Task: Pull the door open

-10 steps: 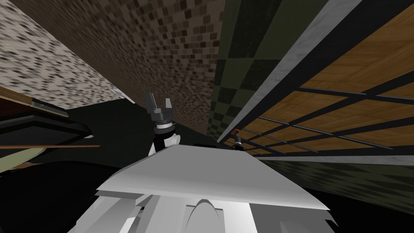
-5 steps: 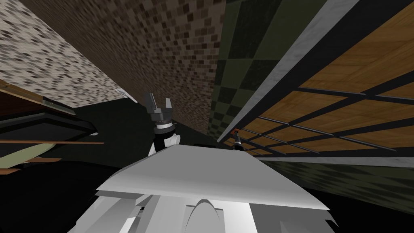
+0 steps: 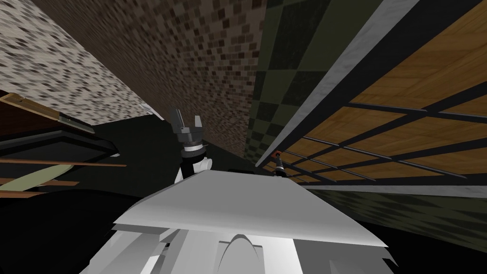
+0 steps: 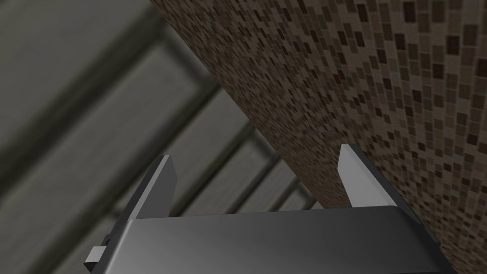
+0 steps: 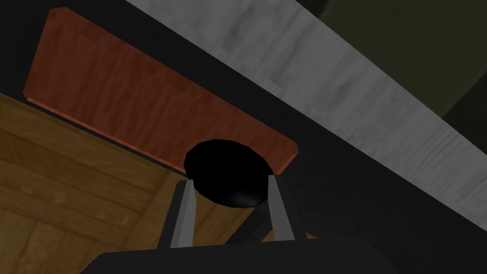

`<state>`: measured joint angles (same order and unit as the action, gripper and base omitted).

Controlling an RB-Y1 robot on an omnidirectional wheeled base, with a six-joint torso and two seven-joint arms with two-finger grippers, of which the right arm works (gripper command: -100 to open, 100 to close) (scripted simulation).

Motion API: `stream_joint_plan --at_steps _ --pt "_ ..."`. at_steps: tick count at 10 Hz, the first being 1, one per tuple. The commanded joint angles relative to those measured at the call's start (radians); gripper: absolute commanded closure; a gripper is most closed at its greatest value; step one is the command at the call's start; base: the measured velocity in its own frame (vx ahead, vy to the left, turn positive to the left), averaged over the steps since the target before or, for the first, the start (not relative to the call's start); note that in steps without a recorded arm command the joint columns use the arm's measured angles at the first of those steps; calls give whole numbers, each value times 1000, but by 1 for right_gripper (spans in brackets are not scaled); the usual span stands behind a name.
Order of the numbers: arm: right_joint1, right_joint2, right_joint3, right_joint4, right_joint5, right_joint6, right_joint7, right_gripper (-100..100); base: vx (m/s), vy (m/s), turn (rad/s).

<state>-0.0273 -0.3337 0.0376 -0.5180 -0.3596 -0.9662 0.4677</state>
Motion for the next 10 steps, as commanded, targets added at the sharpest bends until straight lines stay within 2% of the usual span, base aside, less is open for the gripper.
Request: stream_joint_plan --at_steps 1,2,7,8,10 --pt "0 1 -4 -1 -2 2 -50 100 -30 -8 23" --pt "7 -5 -2 2 4 -8 6 -100 -18 18 -20" --pt "28 -25 -2 21 23 -45 129 -100 5 46 -37" --pt "28 -25 -2 21 23 -45 138 -100 4 31 -15" --pt "39 -36 -2 31 32 -65 201 -100 4 33 -36"
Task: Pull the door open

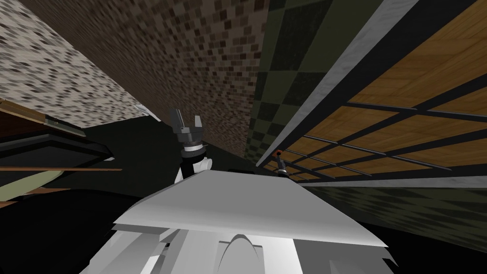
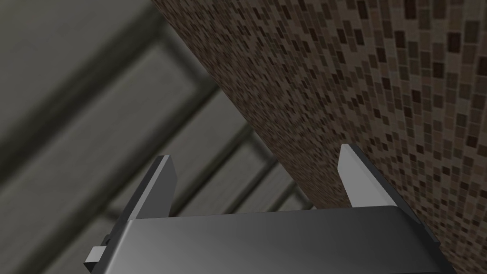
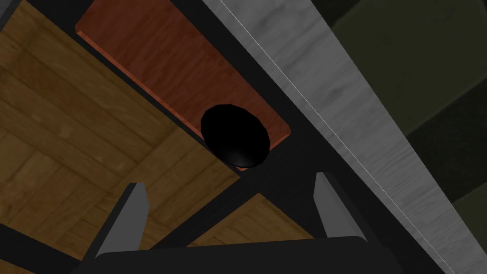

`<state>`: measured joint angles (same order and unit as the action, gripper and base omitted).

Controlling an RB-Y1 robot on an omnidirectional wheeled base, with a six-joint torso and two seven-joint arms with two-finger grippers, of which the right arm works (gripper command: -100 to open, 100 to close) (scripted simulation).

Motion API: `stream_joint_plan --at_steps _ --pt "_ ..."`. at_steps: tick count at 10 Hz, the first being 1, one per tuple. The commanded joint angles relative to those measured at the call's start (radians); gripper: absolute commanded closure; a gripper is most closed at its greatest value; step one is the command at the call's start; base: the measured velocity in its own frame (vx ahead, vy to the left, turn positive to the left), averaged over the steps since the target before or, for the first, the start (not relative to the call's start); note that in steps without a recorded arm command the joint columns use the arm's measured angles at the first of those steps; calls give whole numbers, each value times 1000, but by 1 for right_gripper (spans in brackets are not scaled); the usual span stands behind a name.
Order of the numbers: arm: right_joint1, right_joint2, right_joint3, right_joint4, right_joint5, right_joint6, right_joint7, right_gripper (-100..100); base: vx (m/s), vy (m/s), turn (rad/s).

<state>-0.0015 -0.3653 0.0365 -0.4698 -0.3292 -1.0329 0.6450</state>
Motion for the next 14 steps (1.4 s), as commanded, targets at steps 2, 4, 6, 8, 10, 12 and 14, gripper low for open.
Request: stream_joint_plan --at_steps 2,4,6,8,10,12,14 --pt "19 -10 -1 -12 7 -9 71 -100 -1 34 -23" --pt "25 -16 -1 -6 13 -19 116 -100 2 31 -23" --pt "31 -22 -2 0 18 -30 157 -100 3 44 -37" --pt "43 -34 -2 11 30 -51 220 -100 -3 44 -34" --pt "49 -39 -2 17 35 -62 272 -100 0 38 -30" --pt "55 -45 -2 22 41 -72 319 -100 0 29 -19" --pt "61 -51 -2 27 46 -82 358 -100 1 43 -35"
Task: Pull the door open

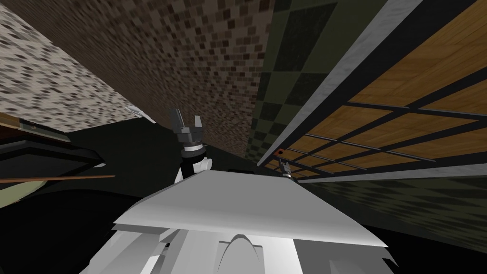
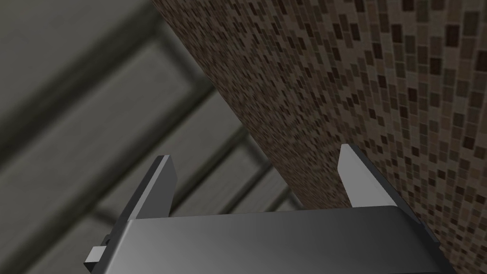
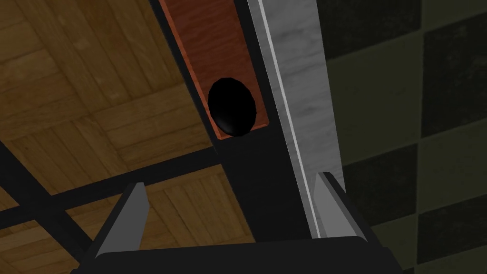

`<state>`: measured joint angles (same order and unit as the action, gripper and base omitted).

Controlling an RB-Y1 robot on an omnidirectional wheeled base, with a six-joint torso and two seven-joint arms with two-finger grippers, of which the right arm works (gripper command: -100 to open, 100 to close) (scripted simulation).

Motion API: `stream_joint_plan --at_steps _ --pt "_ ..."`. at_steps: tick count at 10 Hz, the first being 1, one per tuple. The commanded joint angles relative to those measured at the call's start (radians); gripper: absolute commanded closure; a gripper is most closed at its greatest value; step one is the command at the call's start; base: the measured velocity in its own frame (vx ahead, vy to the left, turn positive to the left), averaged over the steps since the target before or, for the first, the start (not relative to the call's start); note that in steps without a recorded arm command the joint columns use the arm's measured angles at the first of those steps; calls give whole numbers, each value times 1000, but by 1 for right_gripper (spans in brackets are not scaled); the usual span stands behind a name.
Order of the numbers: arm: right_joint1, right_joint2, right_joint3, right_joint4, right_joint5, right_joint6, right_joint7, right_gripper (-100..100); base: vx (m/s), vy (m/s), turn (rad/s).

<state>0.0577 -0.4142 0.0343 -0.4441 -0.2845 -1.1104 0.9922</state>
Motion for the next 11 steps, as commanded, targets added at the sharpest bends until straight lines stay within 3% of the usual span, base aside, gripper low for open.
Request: stream_joint_plan --at_steps 1,9,11 --pt "7 -7 0 7 6 -14 49 -100 -5 35 -22" --pt "35 -33 0 33 31 -61 218 -100 -1 36 -29" --pt "26 -30 -3 36 28 -54 212 -100 48 -4 8"
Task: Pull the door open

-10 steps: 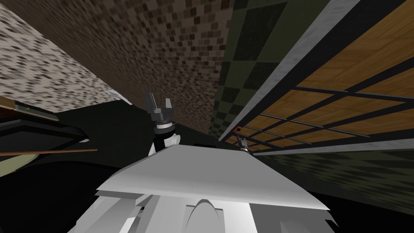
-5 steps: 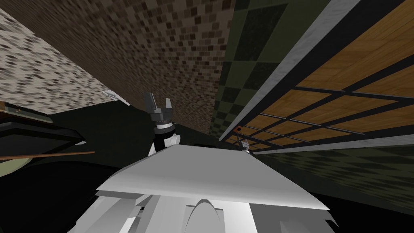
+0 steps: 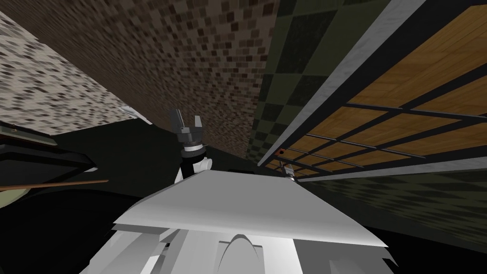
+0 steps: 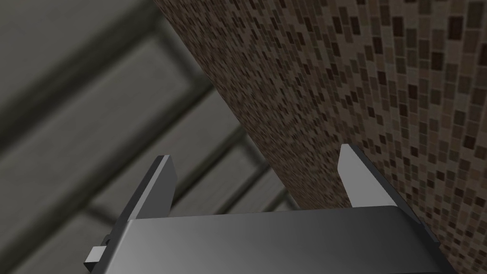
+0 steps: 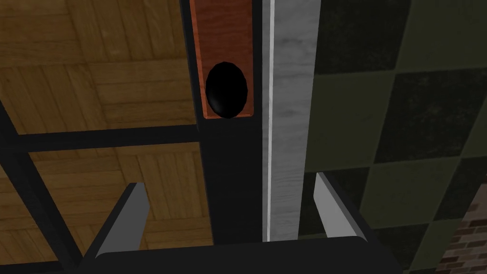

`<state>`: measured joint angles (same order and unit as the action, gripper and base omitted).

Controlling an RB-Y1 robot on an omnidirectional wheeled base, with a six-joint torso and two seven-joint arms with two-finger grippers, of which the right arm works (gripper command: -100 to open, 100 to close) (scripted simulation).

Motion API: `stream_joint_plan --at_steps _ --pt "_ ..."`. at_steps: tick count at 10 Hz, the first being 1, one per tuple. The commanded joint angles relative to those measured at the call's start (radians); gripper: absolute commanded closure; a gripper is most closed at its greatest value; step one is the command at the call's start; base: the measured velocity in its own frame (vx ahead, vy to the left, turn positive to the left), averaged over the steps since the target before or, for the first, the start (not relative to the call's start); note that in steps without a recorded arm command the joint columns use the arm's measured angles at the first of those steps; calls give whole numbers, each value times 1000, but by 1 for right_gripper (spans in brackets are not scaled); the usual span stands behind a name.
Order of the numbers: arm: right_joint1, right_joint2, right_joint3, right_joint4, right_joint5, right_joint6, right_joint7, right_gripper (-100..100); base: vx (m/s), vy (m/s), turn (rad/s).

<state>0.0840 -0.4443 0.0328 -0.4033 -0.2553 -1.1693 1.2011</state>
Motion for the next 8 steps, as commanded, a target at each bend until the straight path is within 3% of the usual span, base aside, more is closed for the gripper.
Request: stream_joint_plan --at_steps 1,6,7,8 --pt "-2 1 -3 -4 -2 7 4 -100 145 -42 37" --pt "-25 8 -16 3 -9 29 18 -100 201 -64 44" --pt "-32 6 -13 23 -7 15 13 -100 97 -22 17" --pt "-32 6 -13 23 -7 15 13 100 -15 -1 -23"
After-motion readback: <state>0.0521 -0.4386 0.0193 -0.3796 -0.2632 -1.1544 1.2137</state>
